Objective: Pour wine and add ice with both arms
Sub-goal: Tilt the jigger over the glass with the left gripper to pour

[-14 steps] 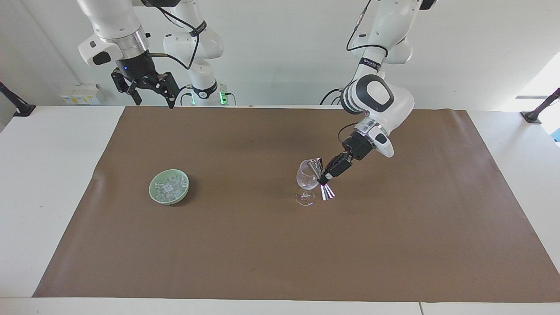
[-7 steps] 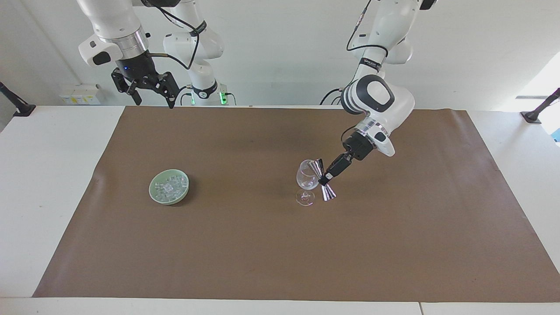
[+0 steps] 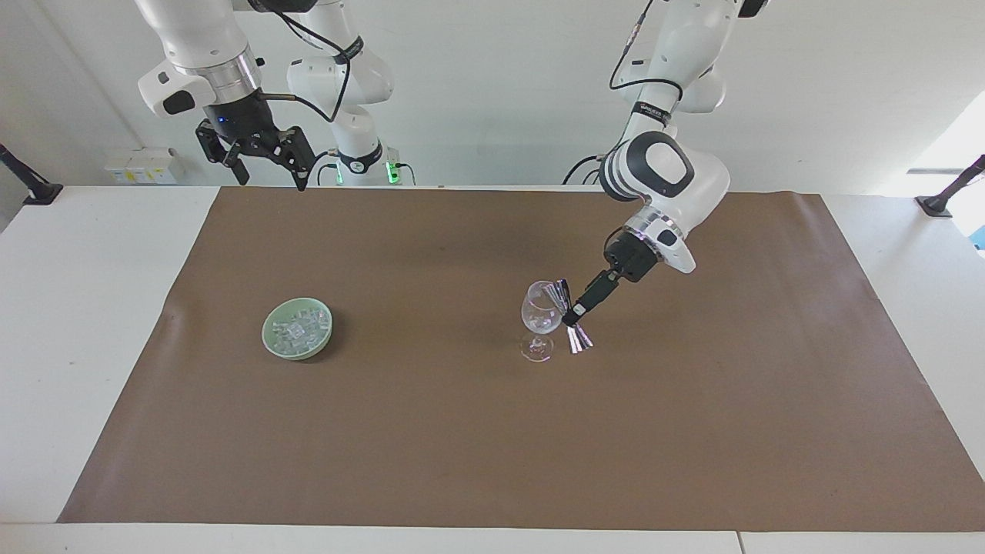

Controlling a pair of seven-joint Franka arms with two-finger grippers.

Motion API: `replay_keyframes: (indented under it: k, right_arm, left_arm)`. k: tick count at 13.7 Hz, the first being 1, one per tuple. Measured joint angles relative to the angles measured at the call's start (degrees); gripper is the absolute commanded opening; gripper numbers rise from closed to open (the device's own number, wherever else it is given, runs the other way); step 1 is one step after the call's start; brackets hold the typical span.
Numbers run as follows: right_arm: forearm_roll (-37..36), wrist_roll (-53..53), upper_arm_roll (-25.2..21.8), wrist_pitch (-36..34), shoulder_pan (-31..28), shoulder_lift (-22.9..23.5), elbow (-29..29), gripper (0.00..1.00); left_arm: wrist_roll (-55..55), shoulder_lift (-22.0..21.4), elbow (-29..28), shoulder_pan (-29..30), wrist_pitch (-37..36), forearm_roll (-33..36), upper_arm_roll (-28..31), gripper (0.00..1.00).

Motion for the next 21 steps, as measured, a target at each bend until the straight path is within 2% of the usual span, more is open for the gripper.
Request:
replay_keyframes:
  k: [21]
  right_arm:
    - [0.0, 0.0, 0.0, 0.0, 0.0, 0.0, 0.0, 1.0]
  left_arm:
    - [9.04, 0.0, 0.58, -0.06, 1.22, 0.22, -0.16, 0.0]
